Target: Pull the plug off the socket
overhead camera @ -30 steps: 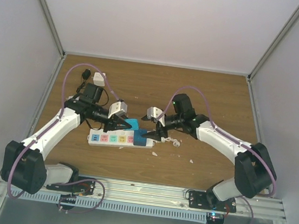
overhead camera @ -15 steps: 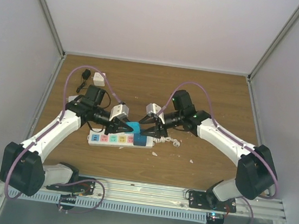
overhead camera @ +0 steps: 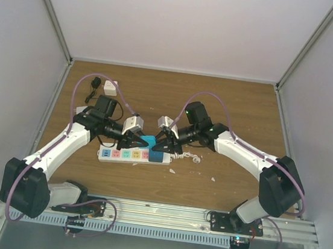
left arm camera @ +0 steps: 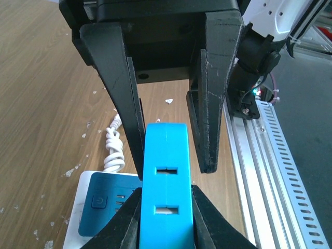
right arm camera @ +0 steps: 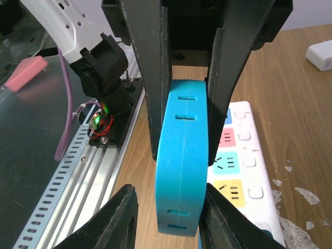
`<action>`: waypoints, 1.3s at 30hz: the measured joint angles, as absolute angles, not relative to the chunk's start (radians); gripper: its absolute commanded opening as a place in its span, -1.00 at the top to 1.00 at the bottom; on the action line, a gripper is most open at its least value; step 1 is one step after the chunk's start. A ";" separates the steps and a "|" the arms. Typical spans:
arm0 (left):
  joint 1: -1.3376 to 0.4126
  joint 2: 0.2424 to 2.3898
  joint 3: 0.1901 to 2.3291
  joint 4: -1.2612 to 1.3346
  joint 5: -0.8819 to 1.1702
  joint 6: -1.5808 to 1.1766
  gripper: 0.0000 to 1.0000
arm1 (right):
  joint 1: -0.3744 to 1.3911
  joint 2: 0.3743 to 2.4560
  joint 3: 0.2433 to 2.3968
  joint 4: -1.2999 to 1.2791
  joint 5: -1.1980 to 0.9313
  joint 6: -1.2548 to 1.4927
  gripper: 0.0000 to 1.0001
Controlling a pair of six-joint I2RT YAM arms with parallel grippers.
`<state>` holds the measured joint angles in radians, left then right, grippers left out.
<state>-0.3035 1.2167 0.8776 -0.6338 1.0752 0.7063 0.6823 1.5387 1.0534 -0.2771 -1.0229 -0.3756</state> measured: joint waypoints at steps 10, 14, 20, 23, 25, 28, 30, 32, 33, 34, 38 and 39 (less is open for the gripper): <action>-0.305 1.218 0.878 -0.633 1.076 0.706 0.57 | 0.683 1.539 1.053 -0.265 -1.008 -0.345 0.60; -0.307 1.218 0.878 -0.634 1.076 0.702 0.55 | 0.682 1.539 1.053 -0.256 -0.999 -0.318 0.85; -0.308 1.218 0.879 -0.629 1.055 0.692 0.00 | 0.685 1.537 1.053 -0.237 -1.003 -0.301 0.99; -0.308 1.221 0.896 -0.635 1.031 0.685 -0.35 | 0.685 1.528 1.053 -0.227 -1.004 -0.295 0.99; -0.303 1.224 0.934 -0.647 1.020 0.685 -0.48 | 0.685 1.514 1.053 -0.221 -1.005 -0.289 0.99; -0.290 1.224 1.014 -0.665 1.010 0.688 -0.65 | 0.677 1.488 1.053 -0.207 -1.017 -0.272 0.99; -0.286 1.224 1.068 -0.675 1.001 0.694 -0.70 | 0.662 1.477 1.056 -0.196 -1.032 -0.253 0.99; -0.281 1.223 1.114 -0.679 0.990 0.692 -0.73 | 0.641 1.461 1.057 -0.178 -1.052 -0.231 0.99; -0.278 1.220 1.134 -0.678 0.986 0.691 -0.74 | 0.628 1.448 1.057 -0.166 -1.060 -0.218 0.99; -0.273 1.216 1.150 -0.677 0.985 0.688 -0.77 | 0.618 1.435 1.057 -0.158 -1.066 -0.210 0.99; -0.239 1.177 1.163 -0.643 0.991 0.640 -0.95 | 0.570 1.373 1.061 -0.125 -1.092 -0.171 0.99; -0.222 1.165 1.158 -0.622 0.995 0.617 -0.97 | 0.558 1.363 1.070 -0.117 -1.105 -0.160 0.99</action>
